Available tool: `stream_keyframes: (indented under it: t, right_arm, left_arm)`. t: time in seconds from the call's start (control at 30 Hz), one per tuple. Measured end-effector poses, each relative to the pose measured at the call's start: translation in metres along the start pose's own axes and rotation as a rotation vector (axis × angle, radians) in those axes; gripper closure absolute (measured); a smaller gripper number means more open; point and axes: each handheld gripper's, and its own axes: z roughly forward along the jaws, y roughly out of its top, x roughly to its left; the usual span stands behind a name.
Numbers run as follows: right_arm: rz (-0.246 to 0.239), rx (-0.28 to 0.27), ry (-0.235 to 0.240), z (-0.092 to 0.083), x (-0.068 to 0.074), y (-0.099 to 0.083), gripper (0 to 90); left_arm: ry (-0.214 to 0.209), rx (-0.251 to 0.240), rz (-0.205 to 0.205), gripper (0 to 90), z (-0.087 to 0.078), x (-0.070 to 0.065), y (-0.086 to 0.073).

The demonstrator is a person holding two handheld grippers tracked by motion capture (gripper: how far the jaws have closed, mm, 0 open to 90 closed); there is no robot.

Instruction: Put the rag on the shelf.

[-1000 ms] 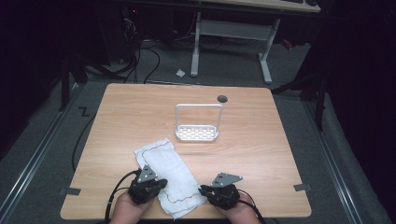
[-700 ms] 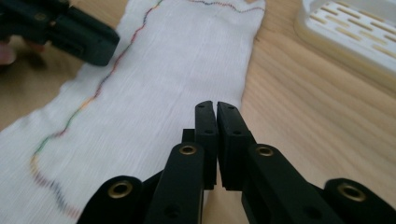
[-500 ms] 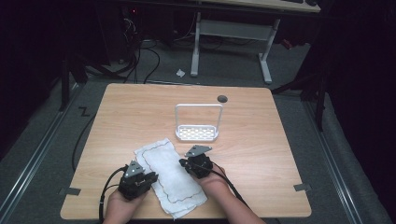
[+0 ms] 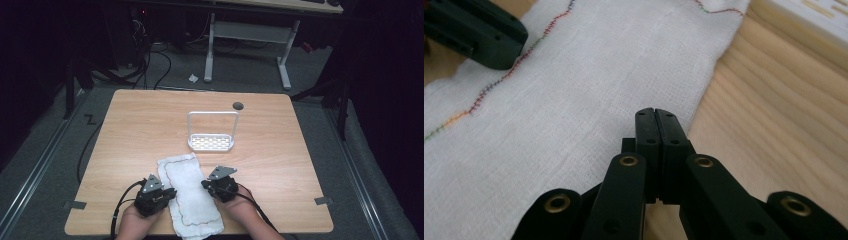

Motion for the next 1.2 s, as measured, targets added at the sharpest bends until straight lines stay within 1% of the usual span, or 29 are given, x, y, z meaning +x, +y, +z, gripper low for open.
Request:
stream_keyframes:
  t: [0.03, 0.07, 0.1, 0.13, 0.17, 0.2, 0.23, 0.27, 0.3, 0.37, 0.4, 0.53, 0.6, 0.63, 0.73, 0.77, 0.8, 0.83, 0.87, 0.9, 0.93, 0.97, 1.0, 1.03, 1.07, 1.1, 1.13, 1.17, 1.2]
  right_arm:
    - [0.0, 0.0, 0.0, 0.0, 0.0, 0.0, 89.7]
    - [0.013, -0.004, -0.001, -0.009, 0.001, -0.009, 89.7]
    - [0.015, -0.005, -0.004, -0.013, 0.0, -0.014, 89.7]
    - [0.015, -0.005, -0.004, -0.013, 0.0, -0.014, 89.7]
    - [0.019, -0.004, -0.005, -0.018, 0.0, -0.018, 89.7]
    - [0.022, 0.0, -0.01, -0.023, -0.002, -0.022, 89.6]
    - [0.023, 0.0, -0.013, -0.027, -0.003, -0.026, 89.6]
    - [0.037, 0.002, -0.016, -0.034, -0.007, -0.033, 89.6]
    - [0.037, 0.002, -0.016, -0.034, -0.007, -0.033, 89.6]
    - [0.052, 0.002, -0.026, -0.045, -0.012, -0.043, 89.6]
    - [0.052, 0.002, -0.026, -0.045, -0.012, -0.043, 89.6]
    - [0.088, -0.002, -0.041, -0.059, -0.018, -0.057, 89.6]
    - [0.1, -0.007, -0.041, -0.066, -0.02, -0.064, 89.5]
    - [0.1, -0.007, -0.041, -0.066, -0.02, -0.064, 89.5]
    - [0.109, -0.005, -0.044, -0.067, -0.019, -0.066, 89.3]
    - [0.113, -0.007, -0.043, -0.067, -0.018, -0.066, 89.2]
    - [0.114, -0.007, -0.042, -0.067, -0.019, -0.066, 89.1]
    - [0.114, -0.007, -0.042, -0.067, -0.019, -0.066, 89.1]
    - [0.118, -0.008, -0.036, -0.067, -0.019, -0.066, 89.0]
    - [0.122, -0.008, -0.031, -0.067, -0.019, -0.066, 88.9]
    - [0.124, -0.011, -0.028, -0.067, -0.02, -0.066, 88.9]
    - [0.124, -0.011, -0.028, -0.067, -0.02, -0.066, 88.9]
    - [0.119, -0.01, -0.026, -0.067, -0.02, -0.066, 88.8]
    - [0.118, -0.011, -0.023, -0.067, -0.021, -0.066, 88.8]
    - [0.118, -0.011, -0.023, -0.067, -0.021, -0.066, 88.8]
    - [0.118, -0.01, -0.021, -0.067, -0.021, -0.066, 88.8]
    - [0.117, -0.014, -0.018, -0.067, -0.022, -0.067, 88.7]
    - [0.118, -0.016, -0.015, -0.067, -0.022, -0.067, 88.7]
    - [0.117, -0.019, -0.011, -0.067, -0.022, -0.067, 88.6]
  left_arm:
    - [-0.011, 0.005, 0.021, 81.1, 0.003, -0.005, 0.002]
    - [-0.011, 0.009, 0.036, 81.2, 0.005, -0.008, 0.003]
    - [-0.037, -0.003, -0.011, 81.4, 0.012, -0.019, 0.007]
    - [-0.037, -0.003, -0.011, 81.5, 0.012, -0.019, 0.007]
    - [-0.03, 0.019, 0.055, 81.5, 0.015, -0.016, 0.011]
    - [-0.042, 0.02, 0.052, 81.7, 0.019, -0.02, 0.014]
    - [-0.041, 0.018, 0.063, 81.8, 0.022, -0.021, 0.016]
    - [-0.046, 0.016, 0.087, 81.9, 0.028, -0.027, 0.019]
    - [-0.046, 0.016, 0.087, 82.0, 0.028, -0.027, 0.019]
    - [-0.064, 0.026, 0.097, 82.2, 0.034, -0.033, 0.024]
    - [-0.073, 0.027, 0.103, 82.2, 0.037, -0.036, 0.026]
    - [-0.114, 0.03, 0.114, 82.1, 0.046, -0.048, 0.03]
    - [-0.126, 0.03, 0.121, 82.0, 0.046, -0.052, 0.03]
    - [-0.131, 0.031, 0.125, 82.0, 0.046, -0.053, 0.029]
    - [-0.139, 0.023, 0.122, 79.3, 0.043, -0.051, 0.028]
    - [-0.137, 0.017, 0.12, 77.9, 0.042, -0.049, 0.028]
    - [-0.116, -0.002, 0.104, 75.9, 0.038, -0.043, 0.028]
    - [-0.116, -0.002, 0.104, 73.7, 0.038, -0.043, 0.028]
    - [-0.078, -0.027, 0.074, 71.1, 0.035, -0.032, 0.033]
    - [-0.078, -0.027, 0.074, 68.6, 0.035, -0.032, 0.033]
    - [-0.055, -0.061, 0.027, 66.9, 0.034, -0.02, 0.04]
    - [-0.055, -0.061, 0.027, 66.7, 0.034, -0.02, 0.04]
    - [-0.024, -0.082, 0.002, 64.9, 0.036, -0.009, 0.049]
    - [-0.024, -0.082, 0.002, 62.2, 0.036, -0.009, 0.049]
    - [-0.009, -0.088, -0.017, 62.2, 0.04, -0.005, 0.054]
    - [-0.008, -0.089, -0.039, 58.7, 0.046, -0.001, 0.06]
    - [-0.005, -0.085, -0.043, 55.8, 0.05, 0.0, 0.063]
    - [0.016, -0.071, -0.039, 53.3, 0.056, 0.001, 0.067]
    - [0.048, -0.052, -0.014, 48.0, 0.068, 0.001, 0.073]
